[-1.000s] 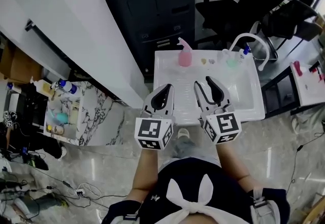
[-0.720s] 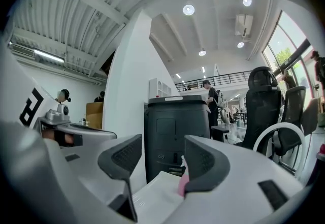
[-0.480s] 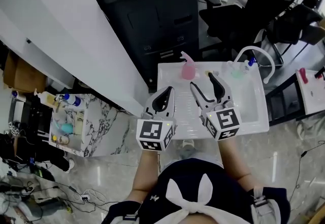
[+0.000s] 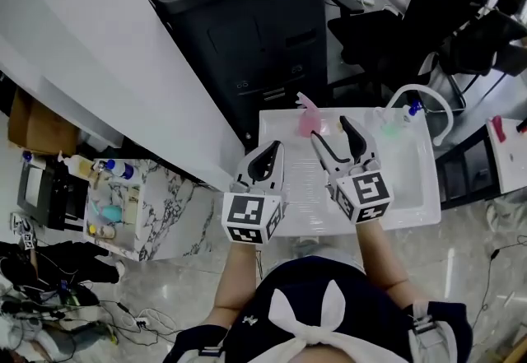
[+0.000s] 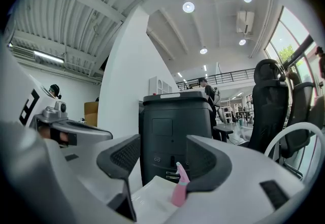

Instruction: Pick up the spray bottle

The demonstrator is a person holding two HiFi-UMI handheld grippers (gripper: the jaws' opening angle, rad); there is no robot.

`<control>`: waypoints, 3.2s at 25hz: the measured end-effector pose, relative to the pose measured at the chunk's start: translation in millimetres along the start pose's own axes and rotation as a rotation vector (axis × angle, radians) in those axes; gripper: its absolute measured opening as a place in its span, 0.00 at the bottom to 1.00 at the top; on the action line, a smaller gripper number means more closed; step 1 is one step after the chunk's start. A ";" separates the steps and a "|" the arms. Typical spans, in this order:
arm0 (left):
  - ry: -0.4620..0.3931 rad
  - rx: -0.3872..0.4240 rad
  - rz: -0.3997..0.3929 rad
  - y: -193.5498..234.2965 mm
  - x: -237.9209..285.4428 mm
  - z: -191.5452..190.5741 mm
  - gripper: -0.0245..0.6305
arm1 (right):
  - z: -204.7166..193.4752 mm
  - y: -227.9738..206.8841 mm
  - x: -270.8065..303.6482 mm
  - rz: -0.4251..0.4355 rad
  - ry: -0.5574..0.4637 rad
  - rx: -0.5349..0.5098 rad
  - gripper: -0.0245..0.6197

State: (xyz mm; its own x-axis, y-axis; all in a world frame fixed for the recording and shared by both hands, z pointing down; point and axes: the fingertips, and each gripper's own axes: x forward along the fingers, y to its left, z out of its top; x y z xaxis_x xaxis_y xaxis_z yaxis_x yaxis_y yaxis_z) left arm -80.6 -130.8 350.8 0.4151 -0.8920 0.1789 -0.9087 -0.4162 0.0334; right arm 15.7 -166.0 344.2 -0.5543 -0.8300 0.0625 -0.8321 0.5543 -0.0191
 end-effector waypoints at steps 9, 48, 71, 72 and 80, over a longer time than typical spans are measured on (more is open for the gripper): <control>0.016 -0.006 -0.011 11.8 24.0 -5.6 0.08 | -14.3 -12.4 28.2 0.014 0.040 0.016 0.45; 0.065 -0.143 0.001 59.5 87.3 -67.1 0.08 | -136.1 -53.7 137.5 0.092 0.310 0.035 0.44; 0.116 -0.156 -0.020 60.9 83.4 -82.1 0.08 | -180.1 -61.6 165.8 0.094 0.423 -0.041 0.41; 0.117 -0.155 -0.020 60.6 83.6 -82.0 0.08 | -180.6 -61.9 166.5 0.095 0.426 -0.041 0.40; 0.122 -0.160 -0.018 61.8 83.9 -83.5 0.08 | -185.3 -61.7 173.0 0.110 0.443 -0.056 0.33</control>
State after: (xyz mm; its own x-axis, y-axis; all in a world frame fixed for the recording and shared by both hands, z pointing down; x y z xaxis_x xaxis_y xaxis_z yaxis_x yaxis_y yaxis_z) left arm -105.6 -216.6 450.0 0.4317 -0.8525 0.2948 -0.9007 -0.3897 0.1920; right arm -25.3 -332.2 541.0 -0.5681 -0.6657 0.4838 -0.7595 0.6505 0.0033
